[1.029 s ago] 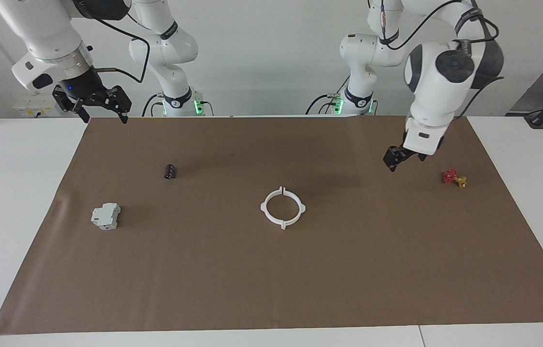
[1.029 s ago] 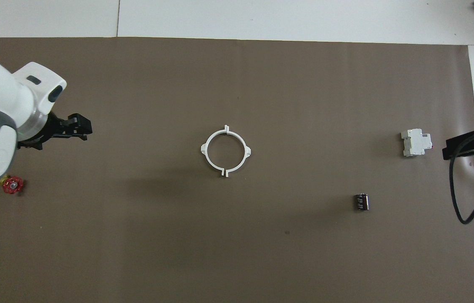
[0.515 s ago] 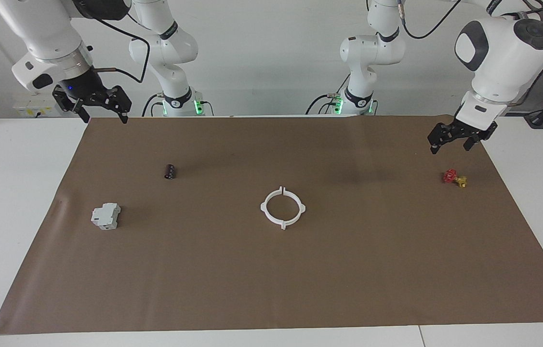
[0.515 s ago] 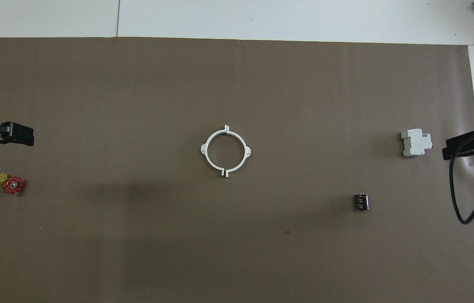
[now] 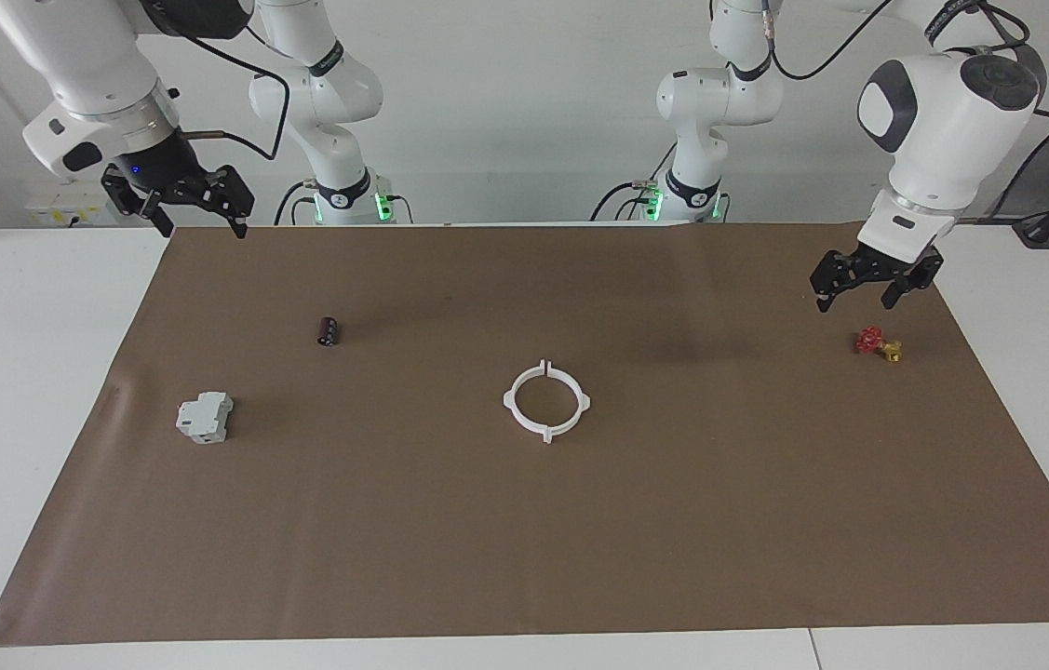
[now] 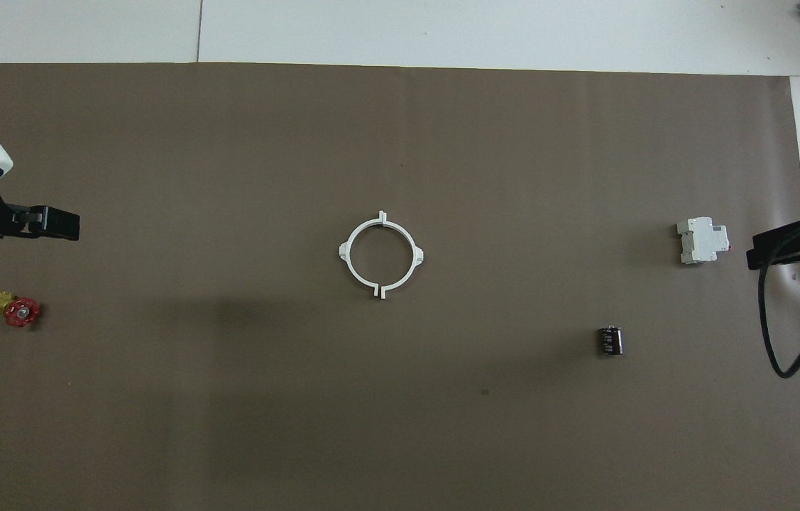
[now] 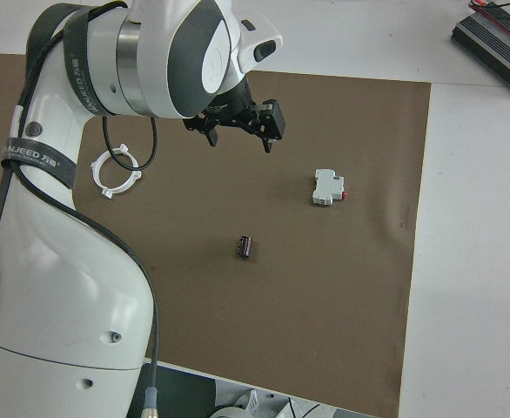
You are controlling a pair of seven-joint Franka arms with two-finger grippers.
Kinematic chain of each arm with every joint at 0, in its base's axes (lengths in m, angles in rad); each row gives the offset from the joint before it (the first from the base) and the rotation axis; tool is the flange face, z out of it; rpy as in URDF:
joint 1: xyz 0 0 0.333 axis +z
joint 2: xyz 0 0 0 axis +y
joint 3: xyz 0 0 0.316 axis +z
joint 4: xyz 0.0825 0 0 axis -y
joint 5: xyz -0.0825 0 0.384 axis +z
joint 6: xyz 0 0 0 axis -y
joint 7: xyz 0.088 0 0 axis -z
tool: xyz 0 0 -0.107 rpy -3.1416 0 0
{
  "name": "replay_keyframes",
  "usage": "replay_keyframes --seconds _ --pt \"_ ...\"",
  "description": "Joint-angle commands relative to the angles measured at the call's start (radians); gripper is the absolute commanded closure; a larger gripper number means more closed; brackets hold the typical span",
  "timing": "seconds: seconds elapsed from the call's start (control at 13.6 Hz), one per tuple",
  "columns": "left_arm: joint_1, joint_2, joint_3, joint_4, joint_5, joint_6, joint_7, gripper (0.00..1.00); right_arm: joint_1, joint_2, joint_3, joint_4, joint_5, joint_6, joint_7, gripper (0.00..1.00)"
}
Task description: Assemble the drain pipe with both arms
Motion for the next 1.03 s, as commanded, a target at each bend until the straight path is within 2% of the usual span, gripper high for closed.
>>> replay_keyframes --seconds 0.0,0.22,0.96 --pt "-0.004 -0.04 0.004 -0.046 -0.03 0.019 0.06 0.0 -0.006 0.003 0.0 0.003 0.012 0.011 0.001 0.0" --pt "0.002 -0.04 0.004 -0.036 -0.079 -0.01 0.062 0.0 -0.006 0.003 0.0 0.003 0.012 0.011 0.001 0.0" --pt "-0.009 -0.031 0.003 0.023 -0.081 -0.044 0.058 0.0 -0.005 0.003 0.0 0.003 0.012 0.009 0.001 0.0"
